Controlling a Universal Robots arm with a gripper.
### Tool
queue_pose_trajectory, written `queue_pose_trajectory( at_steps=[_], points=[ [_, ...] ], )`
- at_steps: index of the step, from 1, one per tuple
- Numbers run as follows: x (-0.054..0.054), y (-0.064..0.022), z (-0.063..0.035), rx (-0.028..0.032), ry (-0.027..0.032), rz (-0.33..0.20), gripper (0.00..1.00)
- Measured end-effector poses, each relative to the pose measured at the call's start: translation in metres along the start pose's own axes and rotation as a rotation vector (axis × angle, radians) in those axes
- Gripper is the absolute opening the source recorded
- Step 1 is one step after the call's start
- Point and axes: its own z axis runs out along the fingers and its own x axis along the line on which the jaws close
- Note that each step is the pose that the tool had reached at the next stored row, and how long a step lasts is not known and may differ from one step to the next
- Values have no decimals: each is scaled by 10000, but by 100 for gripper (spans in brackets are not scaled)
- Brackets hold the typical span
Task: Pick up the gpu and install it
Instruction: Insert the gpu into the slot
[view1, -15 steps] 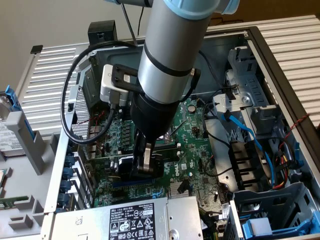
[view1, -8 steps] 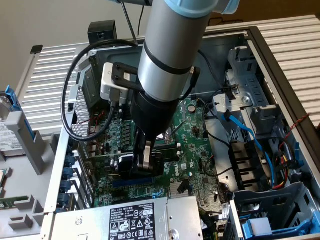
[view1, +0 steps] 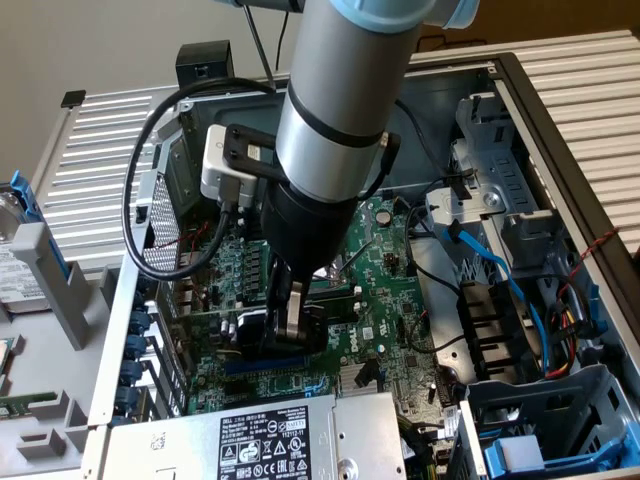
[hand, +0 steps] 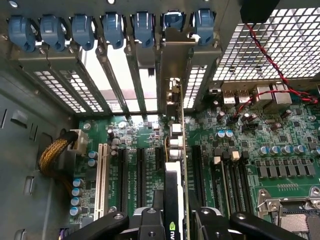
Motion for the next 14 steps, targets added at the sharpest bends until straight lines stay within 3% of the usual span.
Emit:
queue_pose_trajectory(
  at_steps=[10,12,14],
  points=[
    [0,1,0,-9,5,2,29],
    [0,0,-1,-67,8,2,29],
    [0,-2,-1,-171,12,2,29]
  ],
)
